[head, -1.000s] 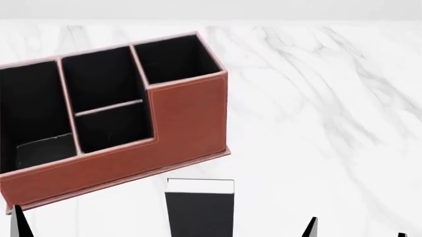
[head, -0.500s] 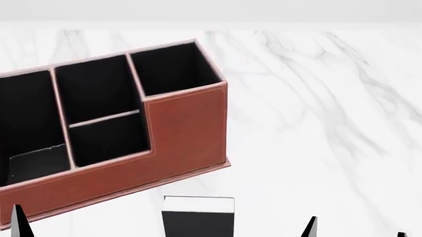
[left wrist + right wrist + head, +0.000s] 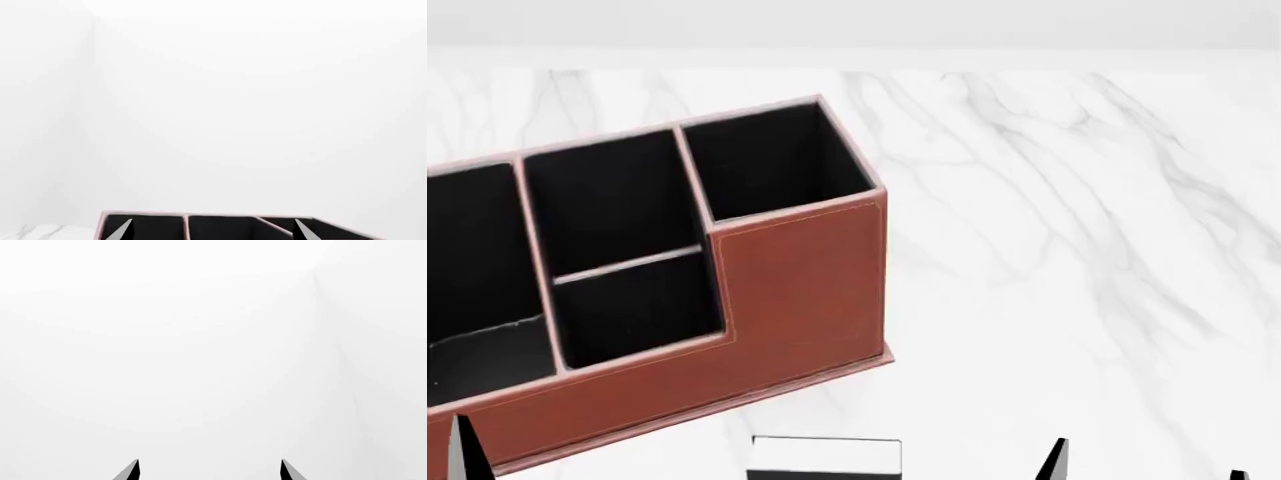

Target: Pick up the book and place it in the back compartment of the caddy.

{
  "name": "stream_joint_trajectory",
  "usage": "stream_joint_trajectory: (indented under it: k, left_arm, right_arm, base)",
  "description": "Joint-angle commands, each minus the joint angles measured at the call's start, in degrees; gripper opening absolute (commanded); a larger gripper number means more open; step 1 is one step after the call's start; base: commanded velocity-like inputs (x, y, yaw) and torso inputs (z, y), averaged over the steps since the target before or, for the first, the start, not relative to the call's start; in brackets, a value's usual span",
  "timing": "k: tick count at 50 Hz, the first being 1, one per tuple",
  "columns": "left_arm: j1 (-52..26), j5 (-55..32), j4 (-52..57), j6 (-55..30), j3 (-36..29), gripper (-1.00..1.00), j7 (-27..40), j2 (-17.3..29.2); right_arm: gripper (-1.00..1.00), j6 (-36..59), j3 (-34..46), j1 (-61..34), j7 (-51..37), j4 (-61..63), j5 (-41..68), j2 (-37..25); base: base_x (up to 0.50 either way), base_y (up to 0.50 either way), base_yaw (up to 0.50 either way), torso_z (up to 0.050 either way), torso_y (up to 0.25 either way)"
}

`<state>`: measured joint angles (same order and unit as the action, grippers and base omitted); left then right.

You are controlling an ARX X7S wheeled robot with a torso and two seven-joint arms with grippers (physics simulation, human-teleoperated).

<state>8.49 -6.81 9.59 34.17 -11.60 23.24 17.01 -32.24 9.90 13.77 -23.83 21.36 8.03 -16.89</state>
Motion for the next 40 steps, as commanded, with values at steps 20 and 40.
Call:
stream_joint_trajectory:
  k: [20,40]
  left_arm:
    - [-0.06,0.1,0.02,-0.09,-0.46,1.0,0.54,0.4]
    - [0.17,0.23,0.79,-0.56,-0.74,1.0,1.01,0.69]
  right_arm:
    - [1.0,0.12,0.42,-0.04,-0.66,0.09,-0.14,-0.45]
    - [1.0,0.33,0.35,0.18,-1.69,0.24,-2.71,-0.32]
  base:
    - [0.11,0.0,0.0,0.0,0.0]
    - [0.09,0.05,0.0,0.0,0.0]
